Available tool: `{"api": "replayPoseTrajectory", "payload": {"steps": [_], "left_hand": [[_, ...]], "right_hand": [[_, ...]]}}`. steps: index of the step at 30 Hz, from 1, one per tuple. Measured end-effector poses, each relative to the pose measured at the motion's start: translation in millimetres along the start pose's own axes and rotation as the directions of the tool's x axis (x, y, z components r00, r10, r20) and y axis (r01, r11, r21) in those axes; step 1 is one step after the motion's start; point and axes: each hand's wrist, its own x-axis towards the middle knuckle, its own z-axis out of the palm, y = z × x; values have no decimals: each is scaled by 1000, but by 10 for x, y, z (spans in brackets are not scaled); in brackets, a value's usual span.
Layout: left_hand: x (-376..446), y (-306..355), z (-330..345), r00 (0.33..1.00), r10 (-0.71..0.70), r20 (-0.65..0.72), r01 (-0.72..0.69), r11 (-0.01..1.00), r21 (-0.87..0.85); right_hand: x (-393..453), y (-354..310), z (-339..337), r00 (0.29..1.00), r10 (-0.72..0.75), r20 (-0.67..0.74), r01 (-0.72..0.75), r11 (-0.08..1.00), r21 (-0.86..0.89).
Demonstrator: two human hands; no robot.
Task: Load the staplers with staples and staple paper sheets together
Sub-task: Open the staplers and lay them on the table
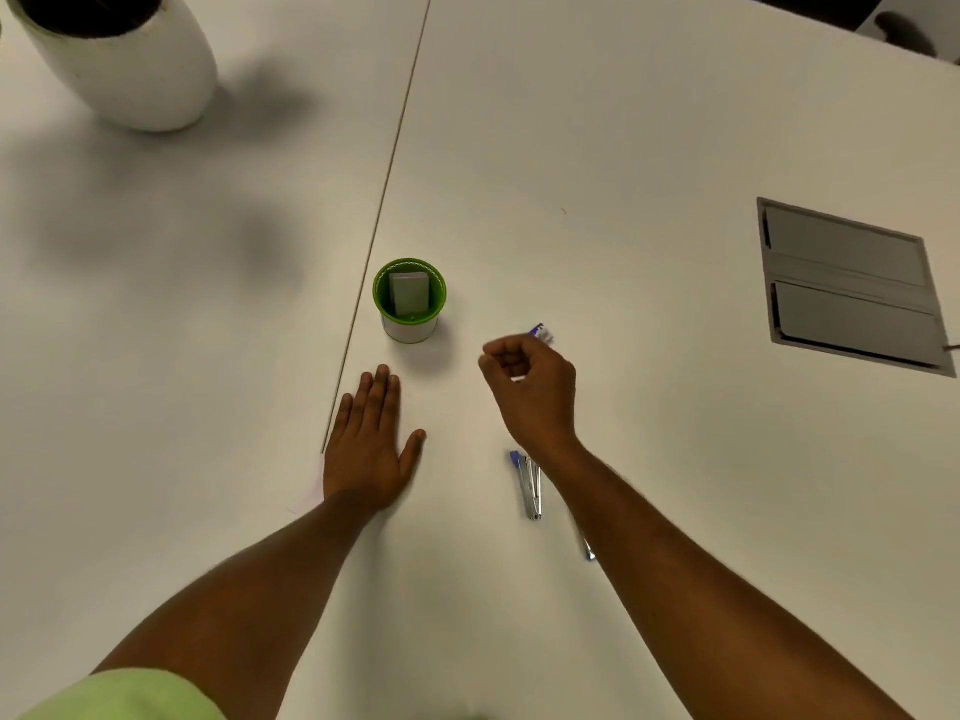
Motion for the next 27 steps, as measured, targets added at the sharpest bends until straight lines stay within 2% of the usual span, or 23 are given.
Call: {"api": "replayPoseTrajectory", "payload": {"steps": [5,13,16,19,23,27], "left_hand": [[4,18,-75,998,0,65,-2,1000,29],[24,250,-209,993,-46,108,41,998,51],[-27,474,-190,993,-35,116,38,999,-26],[-96,762,-171,995,36,97,-18,983,-183],[-141,1180,-149,987,148,57,-119,927,-356],[-92,1535,-135,976,197,90,-138,885,-445]], "right_hand": [[-234,581,-457,988,155,-24,-157,978,-135],[-601,1210,-908,959,275,-63,-282,916,-286],[-742,1292,-944,949,313,-44,-312,902,-299],[-859,1339,-930,941,338,1,-317,882,-348],[-991,1432,-900,955,294,29,-250,855,-455],[-1006,1521,-879,967,255,9,-213,825,-523]]}}
